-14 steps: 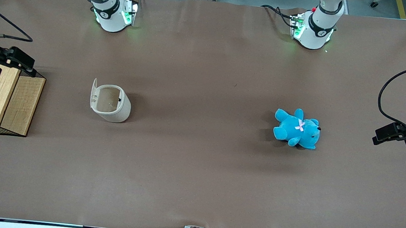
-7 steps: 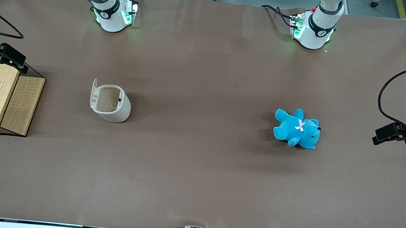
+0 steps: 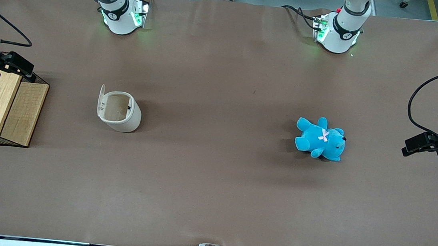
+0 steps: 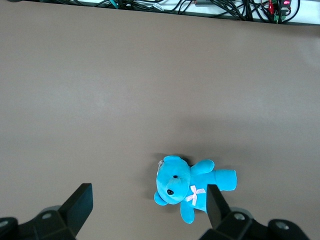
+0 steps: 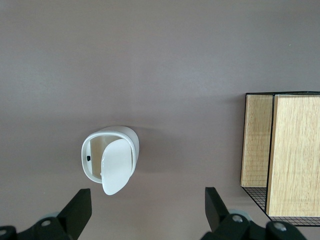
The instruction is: Open trash can with right arm
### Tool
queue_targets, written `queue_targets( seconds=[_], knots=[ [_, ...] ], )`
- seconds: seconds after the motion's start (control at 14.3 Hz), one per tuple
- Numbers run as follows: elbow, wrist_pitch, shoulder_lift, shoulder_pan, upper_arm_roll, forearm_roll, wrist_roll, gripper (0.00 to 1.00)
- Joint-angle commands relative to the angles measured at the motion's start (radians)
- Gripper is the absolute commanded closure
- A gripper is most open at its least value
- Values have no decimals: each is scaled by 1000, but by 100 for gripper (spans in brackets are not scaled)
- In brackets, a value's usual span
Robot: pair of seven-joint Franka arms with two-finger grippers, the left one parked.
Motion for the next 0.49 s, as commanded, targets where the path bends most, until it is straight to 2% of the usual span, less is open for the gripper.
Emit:
queue_targets(
  seconds=[0.0, 0.42],
  knots=[
    [-52, 17, -43, -3, 14, -6, -8, 0],
    [-52, 8, -48, 0, 16, -6, -8, 0]
  ],
)
